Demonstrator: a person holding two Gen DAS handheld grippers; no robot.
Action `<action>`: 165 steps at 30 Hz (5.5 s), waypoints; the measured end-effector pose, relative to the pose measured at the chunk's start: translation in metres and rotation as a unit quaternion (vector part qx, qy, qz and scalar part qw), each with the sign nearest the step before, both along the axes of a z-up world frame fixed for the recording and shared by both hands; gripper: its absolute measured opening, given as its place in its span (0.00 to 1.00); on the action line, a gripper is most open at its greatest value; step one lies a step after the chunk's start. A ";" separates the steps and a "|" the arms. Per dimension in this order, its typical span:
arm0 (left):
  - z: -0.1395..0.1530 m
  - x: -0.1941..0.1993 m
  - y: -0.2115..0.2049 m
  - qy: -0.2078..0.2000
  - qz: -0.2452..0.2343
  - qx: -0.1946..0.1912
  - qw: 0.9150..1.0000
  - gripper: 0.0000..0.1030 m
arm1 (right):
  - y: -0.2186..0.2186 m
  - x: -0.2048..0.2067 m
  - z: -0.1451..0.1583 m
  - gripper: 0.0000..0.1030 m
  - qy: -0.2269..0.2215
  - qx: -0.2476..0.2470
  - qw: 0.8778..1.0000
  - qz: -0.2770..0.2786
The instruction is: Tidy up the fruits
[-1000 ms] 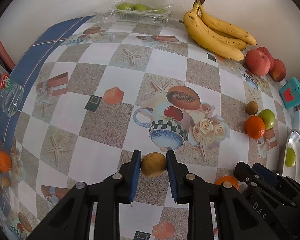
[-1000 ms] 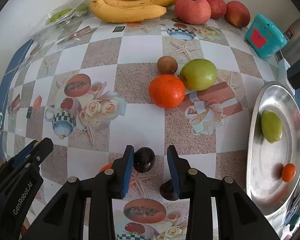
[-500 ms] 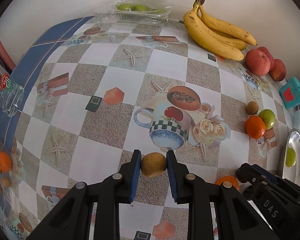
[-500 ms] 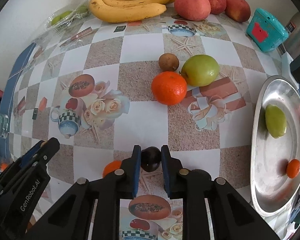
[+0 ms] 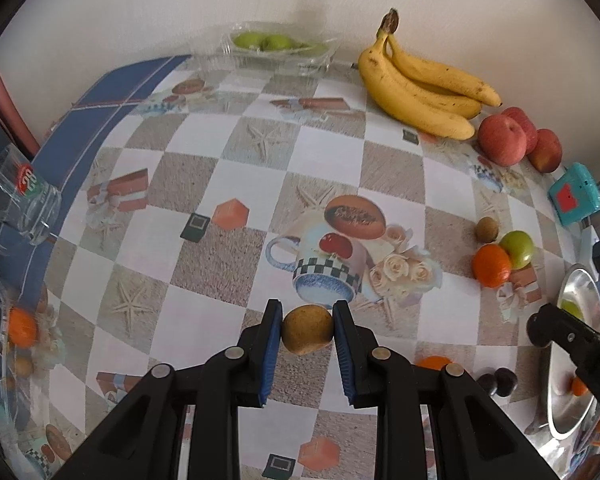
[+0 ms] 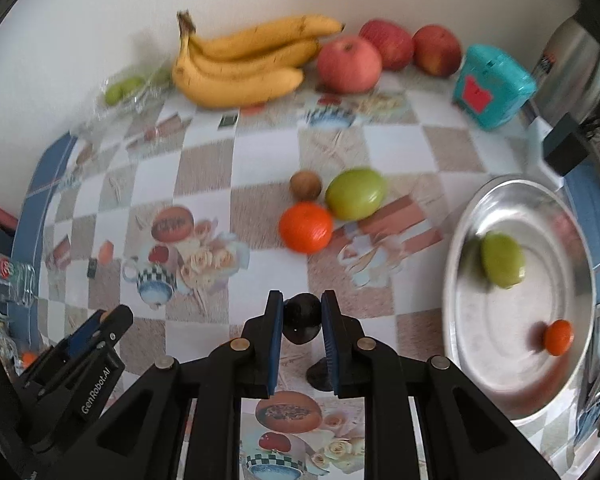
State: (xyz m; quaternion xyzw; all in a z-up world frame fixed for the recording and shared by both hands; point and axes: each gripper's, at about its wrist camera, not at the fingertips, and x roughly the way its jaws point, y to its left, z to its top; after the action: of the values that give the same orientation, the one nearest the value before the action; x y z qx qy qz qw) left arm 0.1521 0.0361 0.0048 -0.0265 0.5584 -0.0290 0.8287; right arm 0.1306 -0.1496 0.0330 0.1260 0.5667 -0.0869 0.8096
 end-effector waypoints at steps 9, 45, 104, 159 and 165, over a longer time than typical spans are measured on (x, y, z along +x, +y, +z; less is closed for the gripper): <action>0.018 -0.007 -0.029 -0.014 -0.019 0.009 1.000 0.27 | -0.037 -0.010 0.008 0.19 0.000 -0.017 0.999 -0.038; 0.029 -0.088 -0.240 -0.033 -0.235 0.009 0.971 0.48 | -0.217 -0.091 0.017 0.25 -0.013 -0.012 0.980 -0.197; -0.020 -0.003 -0.097 0.005 -0.055 -0.070 0.996 0.71 | -0.162 -0.062 0.034 0.44 -0.028 -0.038 0.989 -0.137; 0.038 -0.083 -0.242 -0.002 -0.273 -0.076 0.959 0.26 | -0.200 -0.097 0.044 0.44 0.016 -0.041 0.977 -0.207; 0.040 -0.086 -0.244 0.002 -0.278 -0.083 0.957 0.39 | -0.201 -0.098 0.044 0.44 0.018 -0.042 0.977 -0.208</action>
State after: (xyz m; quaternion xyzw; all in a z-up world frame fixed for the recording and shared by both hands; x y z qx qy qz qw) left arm 0.0657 -0.2078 0.0453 0.0612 0.5406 -0.3044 0.7819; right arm 0.0323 -0.3503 0.0774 0.2053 0.5384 -0.2791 0.7682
